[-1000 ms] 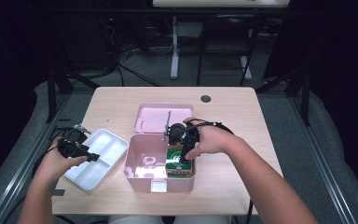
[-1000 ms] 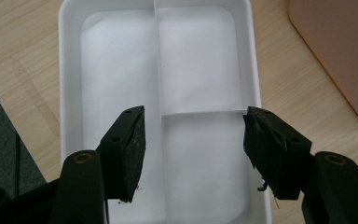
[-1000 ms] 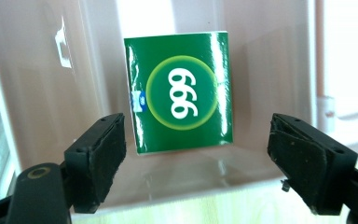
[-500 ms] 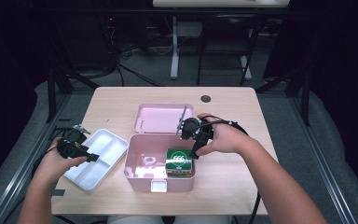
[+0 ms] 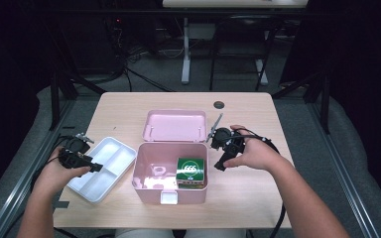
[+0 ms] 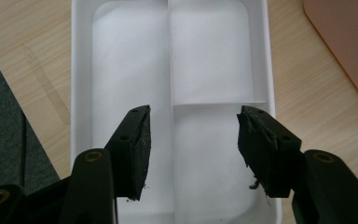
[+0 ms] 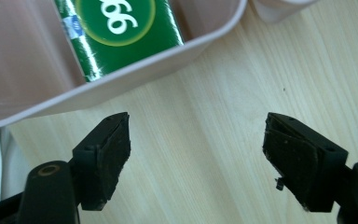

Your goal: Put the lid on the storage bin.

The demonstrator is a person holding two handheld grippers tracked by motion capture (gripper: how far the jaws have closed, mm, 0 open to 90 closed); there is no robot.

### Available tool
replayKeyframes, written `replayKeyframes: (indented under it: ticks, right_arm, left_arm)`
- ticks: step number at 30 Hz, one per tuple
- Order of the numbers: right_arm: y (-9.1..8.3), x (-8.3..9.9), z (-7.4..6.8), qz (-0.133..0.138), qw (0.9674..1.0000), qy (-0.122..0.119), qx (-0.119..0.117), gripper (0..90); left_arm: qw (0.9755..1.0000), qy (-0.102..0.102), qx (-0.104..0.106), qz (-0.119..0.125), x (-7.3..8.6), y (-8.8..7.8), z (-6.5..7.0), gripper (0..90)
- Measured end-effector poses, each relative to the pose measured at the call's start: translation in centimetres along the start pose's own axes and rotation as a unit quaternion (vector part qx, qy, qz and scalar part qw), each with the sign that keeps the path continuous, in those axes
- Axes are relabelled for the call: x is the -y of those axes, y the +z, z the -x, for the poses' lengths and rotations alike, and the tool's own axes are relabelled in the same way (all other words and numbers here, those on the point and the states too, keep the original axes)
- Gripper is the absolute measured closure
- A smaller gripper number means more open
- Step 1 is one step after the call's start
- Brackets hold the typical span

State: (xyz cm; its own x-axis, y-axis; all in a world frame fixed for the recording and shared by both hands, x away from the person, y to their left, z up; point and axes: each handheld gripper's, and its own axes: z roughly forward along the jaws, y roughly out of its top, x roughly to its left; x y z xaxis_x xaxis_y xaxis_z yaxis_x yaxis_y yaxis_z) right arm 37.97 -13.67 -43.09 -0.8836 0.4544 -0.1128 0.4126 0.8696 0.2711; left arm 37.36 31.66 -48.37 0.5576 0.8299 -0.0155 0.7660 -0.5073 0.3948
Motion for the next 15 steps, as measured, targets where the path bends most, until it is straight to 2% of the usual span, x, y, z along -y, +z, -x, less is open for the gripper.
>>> replayKeyframes:
  ticks: [3, 4, 7, 10, 13, 15]
  right_arm:
    - [0.8, 1.2, 0.1, 0.023, 0.9993, 0.029, 0.004, 23.7]
    - [1.0, 1.7, 0.2, 0.028, 0.9989, 0.037, 0.009, 23.8]
    - [1.8, 3.0, 0.4, 0.041, 0.9968, 0.059, 0.035, 24.8]
    - [2.4, 4.3, 0.5, 0.064, 0.9931, 0.09, 0.039, 26.1]
    - [2.7, 5.4, 0.4, 0.083, 0.9885, 0.12, 0.041, 26.8]
    - [2.7, 6.0, 0.3, 0.101, 0.9837, 0.143, 0.042, 27.2]
  left_arm:
    - [0.9999, -0.01, 0.005, -0.008, 0.2, 0.4, -0.2, 47.2]
    - [0.9999, -0.007, 0.004, -0.012, 0.2, 0.5, -0.2, 47.2]
    - [0.9998, -0.006, 0.005, -0.016, 0.2, 0.6, -0.3, 47.0]
    - [0.9997, 0.001, 0.02, -0.016, 0.3, 0.5, -0.3, 49.6]
    - [0.9996, 0.003, 0.018, -0.024, 0.2, 0.2, -0.4, 49.7]
    - [0.9995, -0.003, 0.016, -0.026, 0.1, 0.0, -0.6, 51.6]
